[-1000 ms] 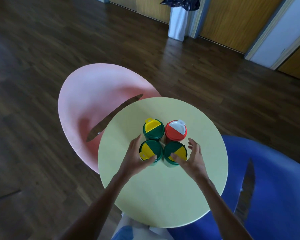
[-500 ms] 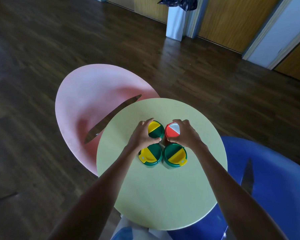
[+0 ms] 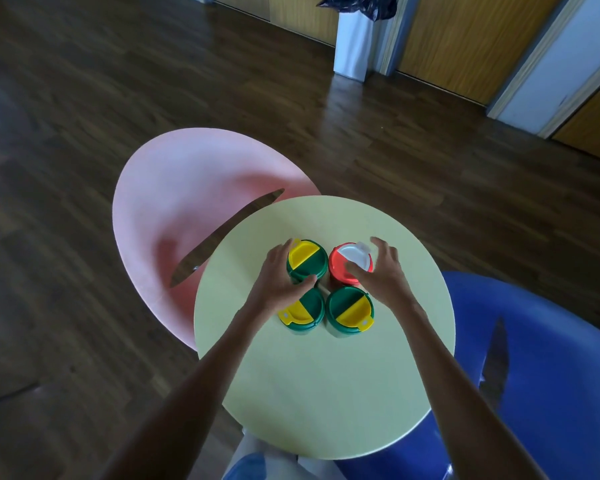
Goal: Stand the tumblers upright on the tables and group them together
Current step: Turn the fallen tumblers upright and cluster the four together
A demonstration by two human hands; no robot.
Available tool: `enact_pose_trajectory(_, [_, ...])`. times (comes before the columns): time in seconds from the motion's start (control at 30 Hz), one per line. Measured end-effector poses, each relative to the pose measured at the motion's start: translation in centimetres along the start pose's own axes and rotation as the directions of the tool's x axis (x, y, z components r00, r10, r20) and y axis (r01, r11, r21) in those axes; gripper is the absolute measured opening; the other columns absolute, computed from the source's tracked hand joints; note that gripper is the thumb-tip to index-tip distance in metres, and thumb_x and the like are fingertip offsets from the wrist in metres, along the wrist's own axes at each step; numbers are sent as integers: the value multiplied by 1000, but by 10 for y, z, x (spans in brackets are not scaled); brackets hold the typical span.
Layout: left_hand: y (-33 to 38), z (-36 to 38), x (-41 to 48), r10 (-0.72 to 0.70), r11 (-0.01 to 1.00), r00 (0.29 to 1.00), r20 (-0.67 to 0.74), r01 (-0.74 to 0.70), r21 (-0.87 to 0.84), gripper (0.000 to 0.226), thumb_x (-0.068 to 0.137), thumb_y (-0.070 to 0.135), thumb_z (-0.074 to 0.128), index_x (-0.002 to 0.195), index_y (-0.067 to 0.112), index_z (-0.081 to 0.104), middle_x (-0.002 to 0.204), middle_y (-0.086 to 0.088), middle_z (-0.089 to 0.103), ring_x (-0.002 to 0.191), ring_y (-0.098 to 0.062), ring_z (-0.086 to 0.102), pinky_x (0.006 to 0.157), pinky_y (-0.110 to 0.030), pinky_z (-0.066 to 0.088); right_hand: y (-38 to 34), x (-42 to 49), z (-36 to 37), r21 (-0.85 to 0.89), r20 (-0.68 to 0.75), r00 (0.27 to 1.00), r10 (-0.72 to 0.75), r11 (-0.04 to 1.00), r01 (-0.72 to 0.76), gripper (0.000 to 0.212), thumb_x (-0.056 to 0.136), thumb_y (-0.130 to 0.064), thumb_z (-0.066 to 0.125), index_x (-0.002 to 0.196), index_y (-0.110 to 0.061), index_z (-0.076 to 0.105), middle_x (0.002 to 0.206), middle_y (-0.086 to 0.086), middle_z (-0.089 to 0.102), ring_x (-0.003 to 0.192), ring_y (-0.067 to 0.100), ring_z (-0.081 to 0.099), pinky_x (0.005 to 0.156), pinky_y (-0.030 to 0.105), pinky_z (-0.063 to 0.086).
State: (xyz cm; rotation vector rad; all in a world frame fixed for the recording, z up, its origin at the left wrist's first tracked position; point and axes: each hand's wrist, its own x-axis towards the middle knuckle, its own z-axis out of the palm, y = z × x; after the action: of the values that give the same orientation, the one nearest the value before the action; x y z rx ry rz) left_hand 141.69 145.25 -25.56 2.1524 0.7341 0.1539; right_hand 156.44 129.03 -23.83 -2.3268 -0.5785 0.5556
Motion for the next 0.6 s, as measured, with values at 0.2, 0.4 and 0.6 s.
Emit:
enact_pose_trajectory(0.2, [-20, 8, -74, 108, 984, 994, -14, -109, -142, 88, 66, 37, 78, 135, 46, 24, 129, 37, 31, 122, 12, 33, 96, -8, 34, 30, -75, 18, 217, -47, 996, 79, 974, -67, 92, 62, -48, 82, 136, -16, 36, 131, -2, 40, 117, 14, 46, 93, 37, 48])
enact_pose_trajectory(0.4, [-30, 26, -76, 27, 989, 998, -59, -35, -144, 90, 68, 31, 81, 143, 22, 32, 130, 11, 43, 118, 3, 41, 92, -9, 38, 34, -89, 30, 122, -22, 998, -52, 991, 54, 81, 63, -28, 85, 130, -15, 41, 122, -1, 44, 99, 7, 45, 78, 15, 40])
enact_pose_trajectory(0.6, [-26, 29, -76, 10, 984, 996, -87, -25, -174, 89, 68, 31, 81, 142, 23, 33, 127, 13, 42, 114, 12, 40, 84, 1, 37, 35, -86, 28, 127, -30, 997, -68, 989, 71, 76, 66, -24, 83, 129, -13, 42, 120, 0, 44, 98, 8, 45, 72, 3, 34])
